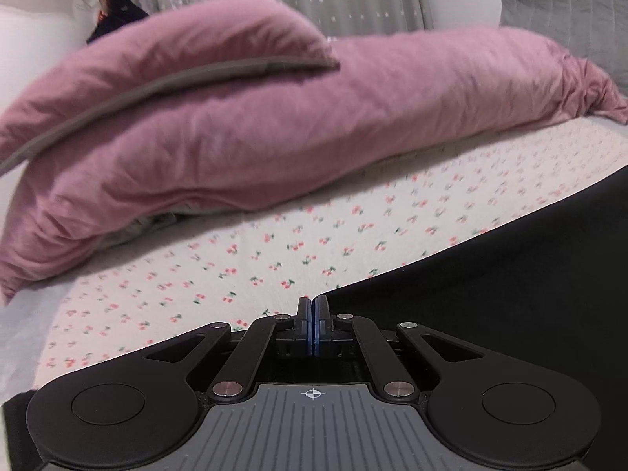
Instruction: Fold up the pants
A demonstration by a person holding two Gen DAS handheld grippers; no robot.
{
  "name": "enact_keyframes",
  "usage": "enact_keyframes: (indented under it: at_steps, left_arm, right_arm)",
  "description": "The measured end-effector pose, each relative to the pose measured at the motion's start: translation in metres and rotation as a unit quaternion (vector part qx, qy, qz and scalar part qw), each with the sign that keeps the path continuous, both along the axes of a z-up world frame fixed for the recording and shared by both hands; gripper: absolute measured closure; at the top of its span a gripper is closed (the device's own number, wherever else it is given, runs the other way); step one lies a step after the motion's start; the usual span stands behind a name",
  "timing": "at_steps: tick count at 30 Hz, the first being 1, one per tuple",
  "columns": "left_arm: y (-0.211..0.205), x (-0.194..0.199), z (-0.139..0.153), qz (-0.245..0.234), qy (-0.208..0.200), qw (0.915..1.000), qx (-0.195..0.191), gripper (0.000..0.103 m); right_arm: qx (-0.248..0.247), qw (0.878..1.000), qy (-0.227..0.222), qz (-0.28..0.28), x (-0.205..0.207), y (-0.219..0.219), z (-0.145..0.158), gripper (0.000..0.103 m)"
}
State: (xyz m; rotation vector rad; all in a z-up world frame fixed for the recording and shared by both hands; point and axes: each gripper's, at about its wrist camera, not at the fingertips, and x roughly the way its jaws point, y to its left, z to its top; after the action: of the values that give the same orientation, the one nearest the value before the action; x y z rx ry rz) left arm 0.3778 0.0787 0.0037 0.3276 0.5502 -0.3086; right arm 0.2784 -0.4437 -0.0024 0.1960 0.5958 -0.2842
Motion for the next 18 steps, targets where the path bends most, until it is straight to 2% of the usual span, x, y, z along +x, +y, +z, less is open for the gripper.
enact_keyframes:
  at_steps: [5,9,13,18]
  left_arm:
    - [0.012,-0.055,0.020,0.016,-0.016,0.9996,-0.016,0.102]
    - [0.025,-0.104,0.030,0.032,-0.023,0.9982,-0.045,0.102]
    - [0.038,-0.154,0.036,0.035,-0.033,0.9965,-0.068,0.103]
    - [0.047,-0.212,0.030,0.037,-0.035,0.9955,-0.080,0.103]
  right_arm:
    - [0.004,1.000,-0.022,0.007,-0.058,0.000,0.025,0.100]
    - [0.010,0.999,-0.037,0.009,-0.106,0.004,0.039,0.100]
    - [0.014,0.998,-0.051,0.015,-0.151,0.007,0.045,0.100]
    - [0.032,0.998,-0.042,0.021,-0.204,0.015,0.037,0.100]
